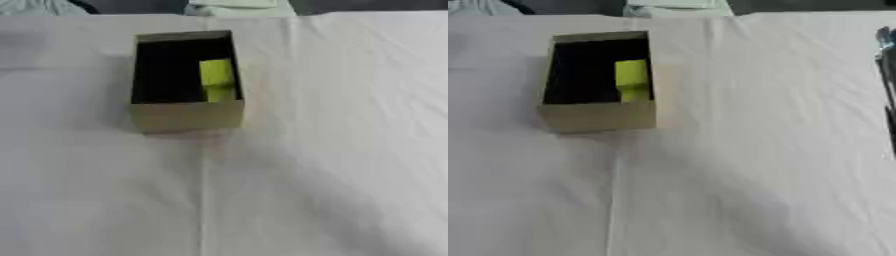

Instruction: Pick up objects on the table and place them in the box.

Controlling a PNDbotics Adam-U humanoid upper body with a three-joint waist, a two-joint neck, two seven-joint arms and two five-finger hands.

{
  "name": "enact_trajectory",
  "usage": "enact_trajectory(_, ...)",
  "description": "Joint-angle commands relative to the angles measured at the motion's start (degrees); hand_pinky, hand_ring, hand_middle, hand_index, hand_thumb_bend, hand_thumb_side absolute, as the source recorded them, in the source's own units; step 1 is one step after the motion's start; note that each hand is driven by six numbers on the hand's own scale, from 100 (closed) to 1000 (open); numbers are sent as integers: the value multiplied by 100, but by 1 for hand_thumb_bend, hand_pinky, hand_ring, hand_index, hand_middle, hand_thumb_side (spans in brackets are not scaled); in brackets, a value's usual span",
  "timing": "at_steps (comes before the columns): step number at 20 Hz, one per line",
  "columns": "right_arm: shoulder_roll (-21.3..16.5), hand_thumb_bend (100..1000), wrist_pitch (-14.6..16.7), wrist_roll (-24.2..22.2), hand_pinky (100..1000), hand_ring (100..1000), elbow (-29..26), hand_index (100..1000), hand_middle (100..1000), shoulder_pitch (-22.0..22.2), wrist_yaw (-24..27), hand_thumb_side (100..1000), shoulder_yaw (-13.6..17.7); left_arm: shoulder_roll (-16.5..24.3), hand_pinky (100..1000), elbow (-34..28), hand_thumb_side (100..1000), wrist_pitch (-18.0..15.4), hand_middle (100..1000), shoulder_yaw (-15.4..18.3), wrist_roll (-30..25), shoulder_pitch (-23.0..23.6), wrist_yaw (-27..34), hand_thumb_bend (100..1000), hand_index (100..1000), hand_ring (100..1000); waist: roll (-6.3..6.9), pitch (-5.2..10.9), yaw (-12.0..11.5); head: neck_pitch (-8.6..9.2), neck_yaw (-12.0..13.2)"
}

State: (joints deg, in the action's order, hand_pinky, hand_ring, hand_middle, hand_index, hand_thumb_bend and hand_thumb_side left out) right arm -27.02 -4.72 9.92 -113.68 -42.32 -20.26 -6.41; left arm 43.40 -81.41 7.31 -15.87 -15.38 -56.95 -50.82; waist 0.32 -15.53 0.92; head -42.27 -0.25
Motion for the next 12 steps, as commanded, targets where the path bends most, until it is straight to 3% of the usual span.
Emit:
enact_trajectory(1,24,100,-9,-44,815,751,-91,879,457,-51,-72,909,10,133,100,-415,100,73,432,-149,-131,15,339,321,595,362,16,191,-20,-57,-131)
enact_trajectory(6,79,100,0,-70,815,752,-91,878,459,-37,-99,907,-14,254,100,-1035,100,289,424,-437,-294,185,991,252,598,354,50,281,-50,-171,-258)
enact_trajectory(12,75,100,0,-84,814,752,-91,878,458,-72,-97,909,-38,438,100,-1774,100,585,416,-710,-375,368,1650,191,599,346,82,249,-72,-185,-255)
